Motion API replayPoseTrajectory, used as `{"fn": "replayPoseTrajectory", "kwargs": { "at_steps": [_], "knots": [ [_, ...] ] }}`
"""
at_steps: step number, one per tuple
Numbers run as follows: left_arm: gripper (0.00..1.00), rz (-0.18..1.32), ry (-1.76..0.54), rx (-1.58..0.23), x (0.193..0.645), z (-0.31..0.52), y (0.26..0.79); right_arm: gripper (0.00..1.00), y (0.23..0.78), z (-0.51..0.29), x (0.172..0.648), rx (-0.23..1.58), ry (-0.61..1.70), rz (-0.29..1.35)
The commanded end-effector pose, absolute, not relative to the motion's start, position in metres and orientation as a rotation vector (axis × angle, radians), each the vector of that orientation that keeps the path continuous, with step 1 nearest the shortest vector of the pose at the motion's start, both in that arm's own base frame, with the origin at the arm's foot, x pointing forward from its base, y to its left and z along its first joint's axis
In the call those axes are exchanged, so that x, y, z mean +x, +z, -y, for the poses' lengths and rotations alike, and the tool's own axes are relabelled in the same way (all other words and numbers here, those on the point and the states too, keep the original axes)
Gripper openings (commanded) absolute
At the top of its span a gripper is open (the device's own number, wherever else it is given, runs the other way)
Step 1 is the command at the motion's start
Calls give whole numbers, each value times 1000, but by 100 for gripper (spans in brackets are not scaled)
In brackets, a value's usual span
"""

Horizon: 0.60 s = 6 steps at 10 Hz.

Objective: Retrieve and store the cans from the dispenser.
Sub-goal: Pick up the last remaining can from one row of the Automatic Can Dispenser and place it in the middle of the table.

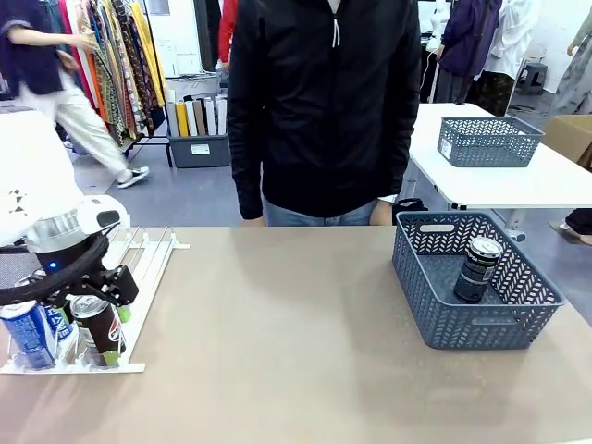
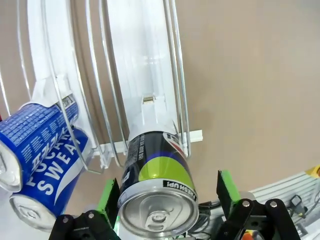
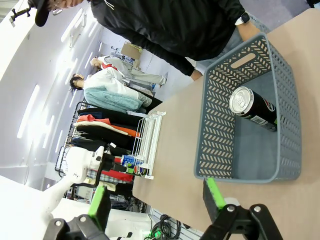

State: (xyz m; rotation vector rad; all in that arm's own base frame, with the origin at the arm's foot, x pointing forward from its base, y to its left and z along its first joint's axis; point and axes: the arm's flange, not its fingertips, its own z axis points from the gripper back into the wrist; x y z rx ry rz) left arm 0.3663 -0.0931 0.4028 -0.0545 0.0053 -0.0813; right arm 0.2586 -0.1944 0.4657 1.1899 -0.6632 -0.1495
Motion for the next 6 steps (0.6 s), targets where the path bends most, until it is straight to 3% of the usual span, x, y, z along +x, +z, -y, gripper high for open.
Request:
{"fn": "replayPoseTrajectory", "kwargs": {
  "at_steps": [1, 5, 6],
  "knots": [
    [100, 2, -82, -41, 364, 93, 396, 100, 467, 195, 258, 1200, -142, 668],
    [100, -9, -58, -38, 365, 90, 394, 100, 467, 195, 258, 1200, -142, 668],
    [54, 16, -62, -10, 366, 90, 394, 100, 467, 195, 258, 1200, -142, 668]
  ]
}}
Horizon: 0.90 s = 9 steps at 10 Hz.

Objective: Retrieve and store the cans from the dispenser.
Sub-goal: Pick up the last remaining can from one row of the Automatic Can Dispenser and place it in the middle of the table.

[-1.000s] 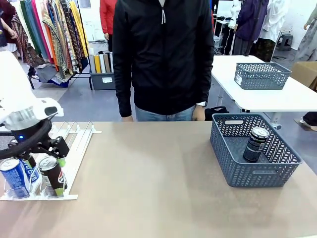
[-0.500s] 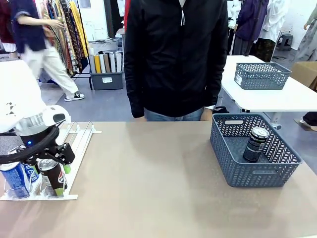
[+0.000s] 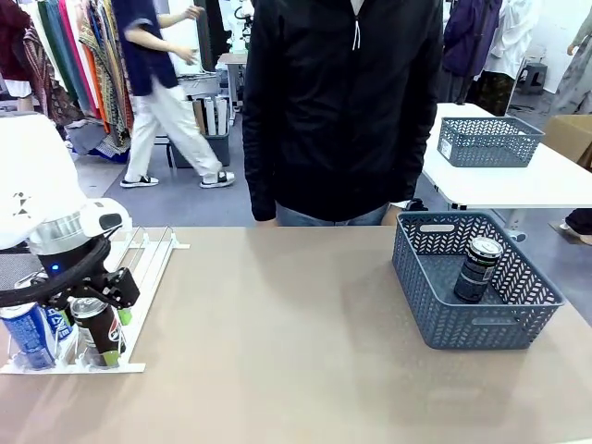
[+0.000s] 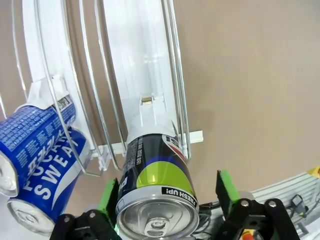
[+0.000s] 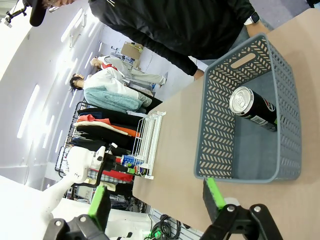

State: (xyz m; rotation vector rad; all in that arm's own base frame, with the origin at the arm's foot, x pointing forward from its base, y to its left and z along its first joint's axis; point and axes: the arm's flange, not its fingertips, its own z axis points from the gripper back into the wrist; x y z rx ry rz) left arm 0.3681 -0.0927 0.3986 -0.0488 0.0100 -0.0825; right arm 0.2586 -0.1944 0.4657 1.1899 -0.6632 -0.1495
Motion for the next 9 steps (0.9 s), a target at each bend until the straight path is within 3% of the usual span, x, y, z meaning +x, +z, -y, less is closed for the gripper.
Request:
{"fn": "replayPoseTrajectory", "kwargs": {
  "at_steps": [1, 7, 9],
  "knots": [
    [0, 5, -60, -9, 365, 91, 393, 100, 467, 195, 258, 1200, -142, 668],
    [0, 6, -54, -17, 363, 87, 397, 100, 467, 195, 258, 1200, -142, 668],
    [0, 45, -55, -16, 357, 79, 428, 100, 467, 195, 258, 1200, -142, 668]
  ]
}}
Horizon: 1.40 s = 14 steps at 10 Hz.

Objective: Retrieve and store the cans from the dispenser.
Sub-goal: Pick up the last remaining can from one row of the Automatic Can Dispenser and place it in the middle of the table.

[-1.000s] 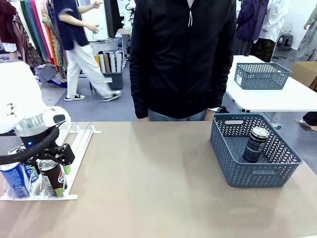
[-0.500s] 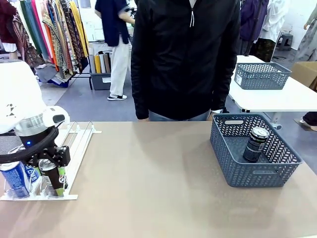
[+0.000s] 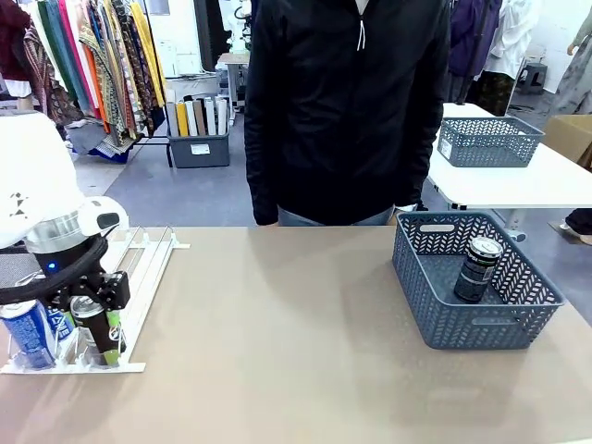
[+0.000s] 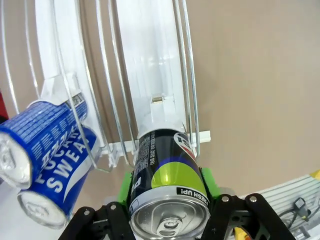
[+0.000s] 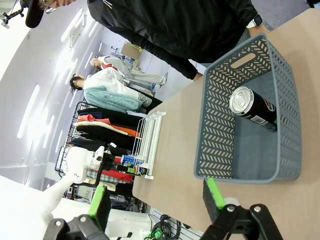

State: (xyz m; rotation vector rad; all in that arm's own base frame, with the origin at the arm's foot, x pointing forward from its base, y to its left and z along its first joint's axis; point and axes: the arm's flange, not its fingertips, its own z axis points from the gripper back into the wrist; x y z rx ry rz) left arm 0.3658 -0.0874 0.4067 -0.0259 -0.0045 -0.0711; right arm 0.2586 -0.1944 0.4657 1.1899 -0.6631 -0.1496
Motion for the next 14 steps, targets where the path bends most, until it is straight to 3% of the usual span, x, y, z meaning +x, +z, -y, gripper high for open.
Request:
{"fn": "replayPoseTrajectory", "kwargs": {
  "at_steps": [1, 3, 6, 9, 10, 13, 14],
  "knots": [
    [0, 76, -45, -6, 351, 74, 463, 100, 467, 195, 258, 1200, -142, 668],
    [0, 169, -76, -35, 332, 68, 533, 100, 467, 195, 258, 1200, -142, 668],
    [0, 167, -84, -117, 301, 48, 584, 100, 467, 195, 258, 1200, -142, 668],
    [0, 175, -75, -232, 292, 16, 573, 100, 467, 195, 258, 1200, -142, 668],
    [0, 183, -68, -139, 291, 36, 592, 100, 467, 195, 258, 1200, -142, 668],
    [0, 167, -69, -161, 290, 28, 581, 100, 467, 195, 258, 1200, -142, 668],
    [0, 220, -130, -95, 292, 56, 580, 100, 467, 195, 258, 1200, -142, 668]
  ]
}}
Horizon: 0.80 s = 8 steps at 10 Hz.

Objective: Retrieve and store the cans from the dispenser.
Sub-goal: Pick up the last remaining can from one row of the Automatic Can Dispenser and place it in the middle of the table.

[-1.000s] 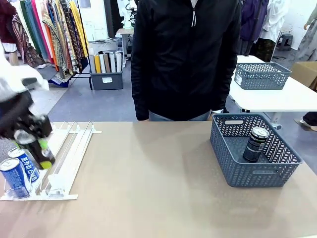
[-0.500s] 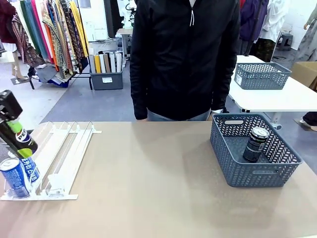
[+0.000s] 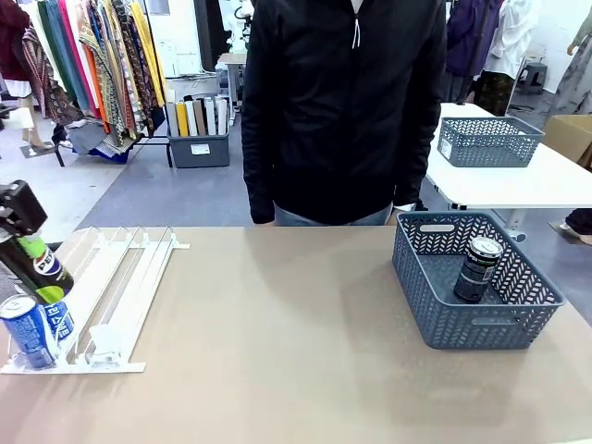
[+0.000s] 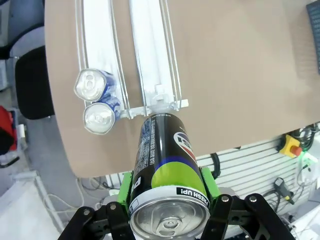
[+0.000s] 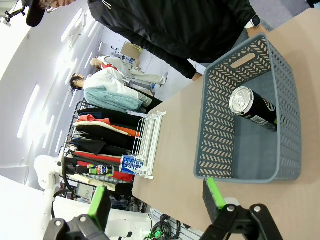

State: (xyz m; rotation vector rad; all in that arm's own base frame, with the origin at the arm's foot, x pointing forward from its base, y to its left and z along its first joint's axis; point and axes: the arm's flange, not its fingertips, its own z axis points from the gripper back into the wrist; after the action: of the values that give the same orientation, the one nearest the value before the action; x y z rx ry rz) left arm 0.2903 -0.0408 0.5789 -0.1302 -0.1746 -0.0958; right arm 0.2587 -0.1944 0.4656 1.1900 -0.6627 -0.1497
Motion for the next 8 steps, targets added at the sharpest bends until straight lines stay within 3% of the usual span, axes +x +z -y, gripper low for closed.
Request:
{"fn": "replayPoseTrajectory", "kwargs": {
  "at_steps": [1, 4, 8],
  "knots": [
    [0, 279, -224, -60, 298, 100, 596, 100, 467, 195, 258, 1200, -142, 668],
    [0, 382, -389, 2, 343, 232, 626, 100, 467, 195, 258, 1200, -142, 668],
    [0, 299, -662, -72, 394, 388, 553, 100, 467, 195, 258, 1200, -142, 668]
  ]
}}
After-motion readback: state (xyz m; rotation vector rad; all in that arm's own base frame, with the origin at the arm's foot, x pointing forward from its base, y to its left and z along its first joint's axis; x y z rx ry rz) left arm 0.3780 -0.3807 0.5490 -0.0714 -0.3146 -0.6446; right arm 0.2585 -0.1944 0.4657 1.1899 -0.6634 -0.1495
